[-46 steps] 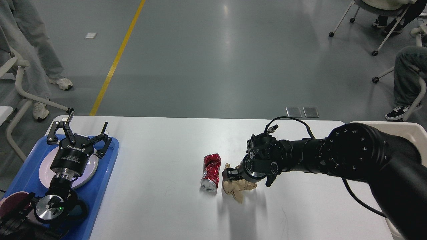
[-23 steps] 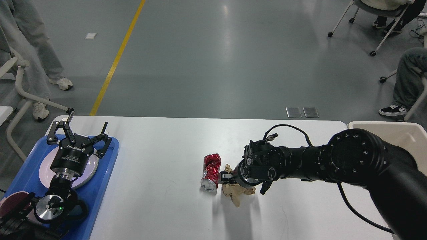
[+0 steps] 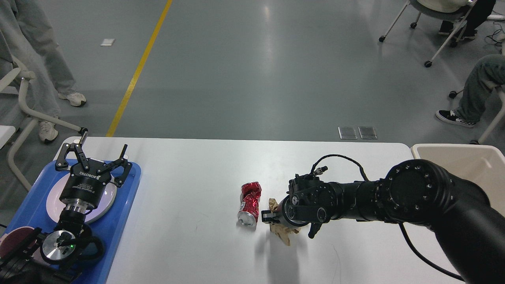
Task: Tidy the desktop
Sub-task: 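Grasp the crumpled brown paper with the right gripper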
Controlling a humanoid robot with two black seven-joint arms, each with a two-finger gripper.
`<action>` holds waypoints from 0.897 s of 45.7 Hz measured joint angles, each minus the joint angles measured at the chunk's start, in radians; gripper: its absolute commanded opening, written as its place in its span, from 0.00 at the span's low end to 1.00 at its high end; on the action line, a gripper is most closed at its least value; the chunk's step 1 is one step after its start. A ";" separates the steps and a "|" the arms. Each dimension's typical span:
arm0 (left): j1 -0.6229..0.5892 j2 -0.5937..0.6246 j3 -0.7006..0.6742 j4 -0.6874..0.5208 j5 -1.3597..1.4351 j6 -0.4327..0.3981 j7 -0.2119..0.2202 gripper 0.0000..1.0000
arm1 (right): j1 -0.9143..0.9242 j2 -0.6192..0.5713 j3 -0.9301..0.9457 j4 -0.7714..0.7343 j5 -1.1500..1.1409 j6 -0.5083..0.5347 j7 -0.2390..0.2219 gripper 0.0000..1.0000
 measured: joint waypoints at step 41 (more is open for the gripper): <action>-0.001 0.000 0.000 0.000 0.000 0.000 0.000 0.96 | 0.262 -0.154 -0.083 0.301 0.240 0.034 -0.011 0.00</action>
